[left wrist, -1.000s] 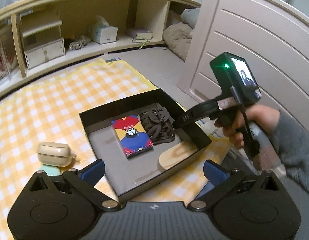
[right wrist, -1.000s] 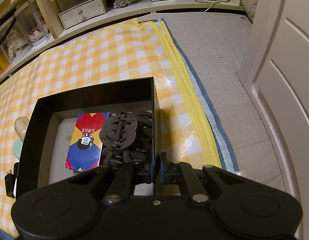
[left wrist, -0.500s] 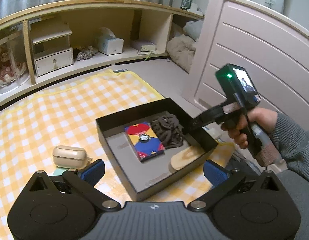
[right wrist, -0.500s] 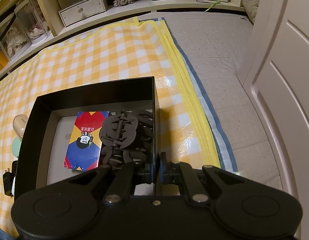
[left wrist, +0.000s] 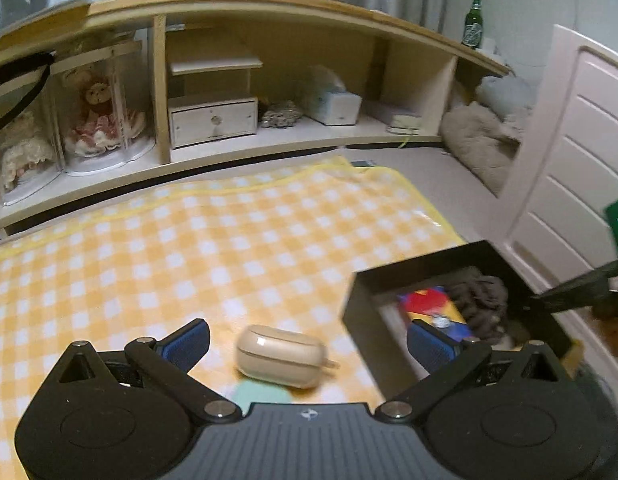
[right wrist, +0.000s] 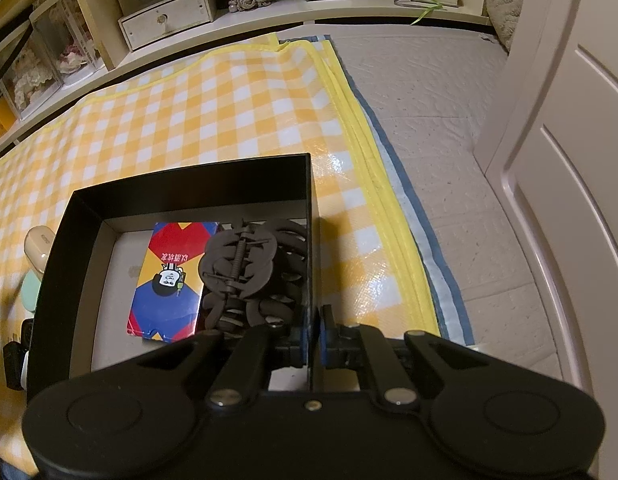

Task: Organize rigid objects
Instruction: 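Move the left tool down onto the beige KINYO earbud case and grasp it, then carry the earbud case over the black box and lower it inside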

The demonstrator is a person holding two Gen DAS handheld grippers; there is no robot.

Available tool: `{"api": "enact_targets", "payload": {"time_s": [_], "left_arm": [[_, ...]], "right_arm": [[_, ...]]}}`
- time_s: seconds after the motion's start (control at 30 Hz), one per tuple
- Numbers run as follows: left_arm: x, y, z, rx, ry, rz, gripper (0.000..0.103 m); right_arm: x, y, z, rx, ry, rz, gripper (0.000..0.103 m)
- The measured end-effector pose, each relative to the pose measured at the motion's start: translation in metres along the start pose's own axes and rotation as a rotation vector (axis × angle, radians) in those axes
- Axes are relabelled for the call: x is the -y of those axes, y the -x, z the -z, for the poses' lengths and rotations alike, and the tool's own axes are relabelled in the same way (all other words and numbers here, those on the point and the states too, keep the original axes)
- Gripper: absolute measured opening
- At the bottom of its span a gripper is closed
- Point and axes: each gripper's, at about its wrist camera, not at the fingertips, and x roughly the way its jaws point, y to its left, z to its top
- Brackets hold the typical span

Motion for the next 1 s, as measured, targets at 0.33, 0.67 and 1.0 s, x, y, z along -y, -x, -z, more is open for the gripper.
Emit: {"api": "enact_targets", "payload": {"time_s": [0.33,0.67,1.0], "left_arm": [[-0.013,-0.055,0.003,-0.109,-0.083,0.027,0.101],[-0.009,-0.096,0.006,-0.169,-0.132,0.018,0.092],[-0.021,-0.083,0.018,-0.236,-0.145,0.046,0.079]], "right_arm": [[-0.001,-0.001,0.001,-0.001,0.008,0.004,0.007],[0.0,-0.001,0.001,-0.003,0.014,0.007,0.007],[0.0,-0.002,0.0,-0.003,0.016,0.006,0.007]]}}
